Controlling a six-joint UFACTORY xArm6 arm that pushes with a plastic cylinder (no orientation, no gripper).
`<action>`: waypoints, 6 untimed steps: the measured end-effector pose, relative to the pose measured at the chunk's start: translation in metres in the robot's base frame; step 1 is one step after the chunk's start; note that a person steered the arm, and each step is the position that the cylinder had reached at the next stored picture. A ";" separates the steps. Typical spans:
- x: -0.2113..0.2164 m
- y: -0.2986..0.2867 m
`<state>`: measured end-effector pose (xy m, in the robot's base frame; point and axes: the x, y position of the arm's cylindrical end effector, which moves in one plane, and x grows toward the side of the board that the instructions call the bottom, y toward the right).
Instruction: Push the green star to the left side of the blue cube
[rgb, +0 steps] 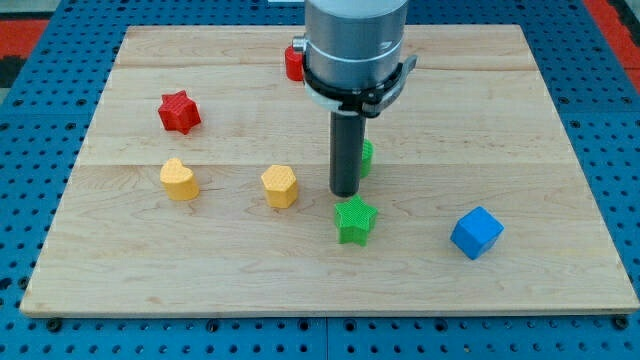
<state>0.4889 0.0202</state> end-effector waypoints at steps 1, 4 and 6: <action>0.012 -0.002; 0.042 0.041; 0.042 -0.005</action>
